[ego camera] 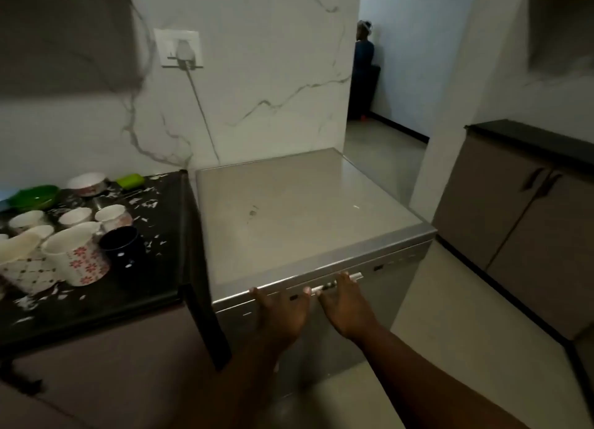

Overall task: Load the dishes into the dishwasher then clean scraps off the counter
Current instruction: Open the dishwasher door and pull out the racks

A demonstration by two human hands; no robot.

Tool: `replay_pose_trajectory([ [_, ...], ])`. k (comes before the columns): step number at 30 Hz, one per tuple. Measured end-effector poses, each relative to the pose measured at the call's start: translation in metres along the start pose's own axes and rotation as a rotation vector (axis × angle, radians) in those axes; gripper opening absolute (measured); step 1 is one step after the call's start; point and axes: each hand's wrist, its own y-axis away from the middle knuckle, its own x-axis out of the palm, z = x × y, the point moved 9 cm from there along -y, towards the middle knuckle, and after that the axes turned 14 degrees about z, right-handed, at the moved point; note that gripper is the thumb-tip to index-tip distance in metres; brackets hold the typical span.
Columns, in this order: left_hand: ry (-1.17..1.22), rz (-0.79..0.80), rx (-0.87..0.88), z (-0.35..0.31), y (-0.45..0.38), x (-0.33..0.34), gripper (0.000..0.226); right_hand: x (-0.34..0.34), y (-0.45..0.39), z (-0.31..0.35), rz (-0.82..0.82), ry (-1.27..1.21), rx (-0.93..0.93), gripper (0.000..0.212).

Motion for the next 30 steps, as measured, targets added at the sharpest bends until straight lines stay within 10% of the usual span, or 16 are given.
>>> replay_pose_trajectory([
  [7,0.499,-0.377,-0.087,-0.023,-0.005,0.019,0.056,-0.015,-0.025,-0.059,-0.068,-0.752,0.287,0.054],
  [14,1.214,0.212,-0.184,-0.018,-0.057,0.104,0.09,0.0,-0.061,-0.08,0.015,-1.462,0.283,0.056],
  [17,1.465,0.181,-0.106,-0.021,-0.07,0.103,0.05,0.0,-0.08,-0.081,0.126,-1.623,0.203,0.051],
  [30,1.484,-0.106,0.028,-0.019,-0.08,0.113,0.061,0.009,-0.114,-0.094,0.367,-1.532,0.047,0.036],
])
